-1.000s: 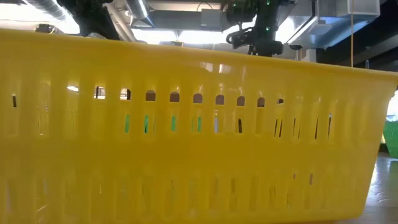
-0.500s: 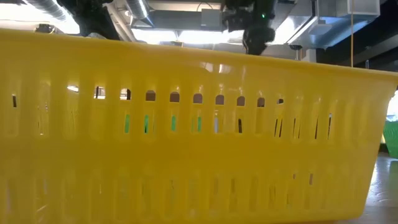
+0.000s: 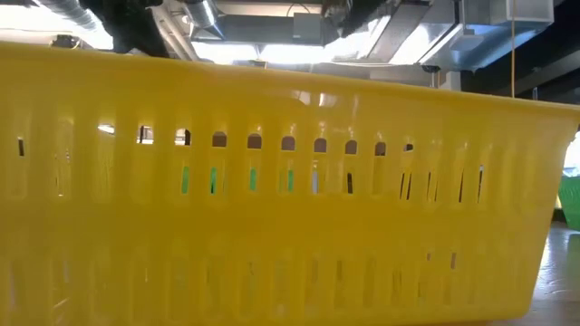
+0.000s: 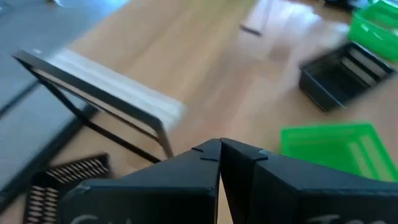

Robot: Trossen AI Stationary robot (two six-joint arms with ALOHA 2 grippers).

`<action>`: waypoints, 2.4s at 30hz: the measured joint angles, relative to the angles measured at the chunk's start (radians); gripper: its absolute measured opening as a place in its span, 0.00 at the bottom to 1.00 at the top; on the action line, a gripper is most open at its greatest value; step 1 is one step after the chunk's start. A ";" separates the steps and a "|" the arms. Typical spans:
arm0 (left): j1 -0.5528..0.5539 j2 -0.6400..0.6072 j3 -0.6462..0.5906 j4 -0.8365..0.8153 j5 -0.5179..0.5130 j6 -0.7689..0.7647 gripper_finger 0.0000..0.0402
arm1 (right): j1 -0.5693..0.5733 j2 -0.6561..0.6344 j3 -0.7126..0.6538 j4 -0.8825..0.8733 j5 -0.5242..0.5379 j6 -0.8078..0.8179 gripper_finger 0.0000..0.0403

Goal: Stack baskets on shelf by color
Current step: Put the top left yellow bin on the shelf

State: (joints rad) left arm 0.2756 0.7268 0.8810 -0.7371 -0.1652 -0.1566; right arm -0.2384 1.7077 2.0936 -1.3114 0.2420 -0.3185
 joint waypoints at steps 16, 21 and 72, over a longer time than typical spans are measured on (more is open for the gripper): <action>-0.010 0.012 -0.007 -0.152 0.156 -0.193 0.17 | 0.061 0.000 0.214 -0.066 -0.008 0.000 0.22; -0.033 0.013 -0.071 -0.149 0.176 -0.023 0.17 | 0.060 -0.004 0.215 -0.074 -0.136 0.000 0.22; -0.392 0.456 -0.181 0.187 0.306 -1.073 0.18 | 0.060 -0.004 0.214 -0.146 -0.435 -0.030 0.22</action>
State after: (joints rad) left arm -0.1161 1.1826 0.7002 -0.5500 0.1404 -1.2293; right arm -0.1782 1.7039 2.3077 -1.4572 -0.1925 -0.3489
